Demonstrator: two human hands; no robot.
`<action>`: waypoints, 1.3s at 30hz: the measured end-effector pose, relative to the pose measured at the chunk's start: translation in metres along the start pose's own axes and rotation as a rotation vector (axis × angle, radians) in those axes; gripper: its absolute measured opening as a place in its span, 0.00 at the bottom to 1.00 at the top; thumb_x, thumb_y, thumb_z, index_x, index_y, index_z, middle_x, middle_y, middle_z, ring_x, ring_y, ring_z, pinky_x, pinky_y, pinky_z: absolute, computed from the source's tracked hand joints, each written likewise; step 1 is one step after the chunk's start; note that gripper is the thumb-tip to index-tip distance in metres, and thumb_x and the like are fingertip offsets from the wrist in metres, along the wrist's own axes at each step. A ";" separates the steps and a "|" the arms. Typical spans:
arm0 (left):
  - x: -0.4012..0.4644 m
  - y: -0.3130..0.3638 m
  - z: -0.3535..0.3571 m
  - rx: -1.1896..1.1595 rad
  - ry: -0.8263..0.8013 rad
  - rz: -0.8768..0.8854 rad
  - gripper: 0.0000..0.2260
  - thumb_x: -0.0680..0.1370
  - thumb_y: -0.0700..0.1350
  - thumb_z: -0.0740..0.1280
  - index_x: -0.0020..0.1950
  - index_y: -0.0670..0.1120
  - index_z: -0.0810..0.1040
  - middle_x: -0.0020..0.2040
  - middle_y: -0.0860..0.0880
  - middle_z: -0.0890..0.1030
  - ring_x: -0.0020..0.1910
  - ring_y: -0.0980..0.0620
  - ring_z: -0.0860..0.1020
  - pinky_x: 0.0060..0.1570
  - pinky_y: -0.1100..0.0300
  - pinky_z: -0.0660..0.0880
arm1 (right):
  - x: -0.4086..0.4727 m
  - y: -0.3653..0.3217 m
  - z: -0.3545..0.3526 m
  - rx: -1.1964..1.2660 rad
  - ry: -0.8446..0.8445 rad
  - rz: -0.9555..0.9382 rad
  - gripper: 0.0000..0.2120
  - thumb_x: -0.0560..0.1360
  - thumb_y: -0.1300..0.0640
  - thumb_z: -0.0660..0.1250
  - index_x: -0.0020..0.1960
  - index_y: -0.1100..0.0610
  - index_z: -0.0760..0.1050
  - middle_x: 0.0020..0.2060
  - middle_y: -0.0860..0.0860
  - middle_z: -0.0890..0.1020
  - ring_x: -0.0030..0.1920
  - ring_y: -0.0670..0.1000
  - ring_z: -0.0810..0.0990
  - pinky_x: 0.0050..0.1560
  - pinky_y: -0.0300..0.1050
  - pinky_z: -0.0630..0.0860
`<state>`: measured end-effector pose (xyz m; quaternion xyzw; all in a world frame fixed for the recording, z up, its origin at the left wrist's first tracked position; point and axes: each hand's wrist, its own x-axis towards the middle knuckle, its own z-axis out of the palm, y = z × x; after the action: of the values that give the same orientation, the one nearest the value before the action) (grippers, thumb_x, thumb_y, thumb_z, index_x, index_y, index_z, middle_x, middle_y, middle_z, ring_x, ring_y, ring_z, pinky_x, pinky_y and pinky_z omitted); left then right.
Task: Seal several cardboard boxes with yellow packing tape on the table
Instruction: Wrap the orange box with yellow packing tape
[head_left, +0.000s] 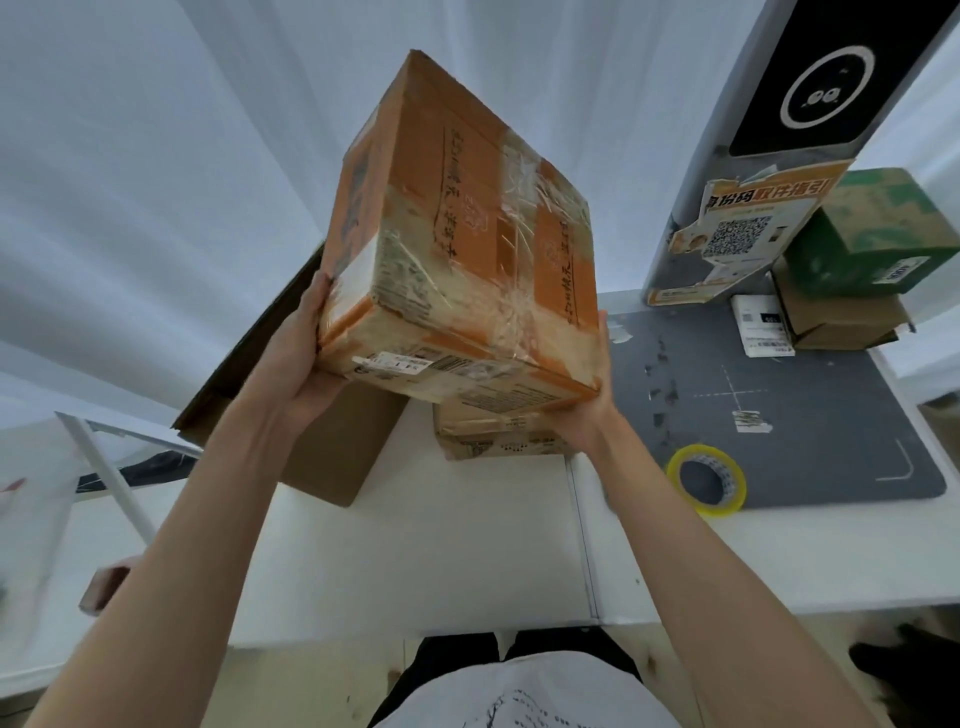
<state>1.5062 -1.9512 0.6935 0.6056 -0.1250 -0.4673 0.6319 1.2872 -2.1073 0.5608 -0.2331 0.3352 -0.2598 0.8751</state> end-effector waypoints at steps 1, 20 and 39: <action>-0.005 0.012 0.005 0.015 0.012 0.019 0.22 0.83 0.60 0.59 0.70 0.48 0.77 0.65 0.41 0.81 0.64 0.43 0.80 0.65 0.44 0.76 | 0.002 -0.002 0.002 -0.130 0.049 -0.040 0.35 0.79 0.30 0.58 0.75 0.53 0.70 0.70 0.59 0.76 0.73 0.65 0.70 0.73 0.66 0.67; 0.016 -0.081 0.159 1.129 -0.133 0.330 0.33 0.82 0.64 0.58 0.82 0.50 0.58 0.82 0.45 0.58 0.81 0.45 0.56 0.78 0.43 0.56 | -0.026 -0.017 -0.043 -0.306 0.347 -0.309 0.24 0.81 0.45 0.67 0.74 0.50 0.69 0.63 0.54 0.82 0.60 0.55 0.83 0.56 0.55 0.82; 0.091 -0.083 0.131 0.814 -0.036 0.160 0.22 0.75 0.65 0.70 0.62 0.53 0.76 0.52 0.57 0.81 0.51 0.58 0.80 0.45 0.63 0.78 | -0.061 -0.072 -0.109 -0.276 0.310 -0.158 0.31 0.75 0.28 0.60 0.67 0.47 0.78 0.57 0.55 0.83 0.41 0.50 0.82 0.47 0.50 0.79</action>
<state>1.4233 -2.0894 0.6138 0.7860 -0.3574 -0.3397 0.3729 1.1497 -2.1500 0.5580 -0.3334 0.4788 -0.3122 0.7498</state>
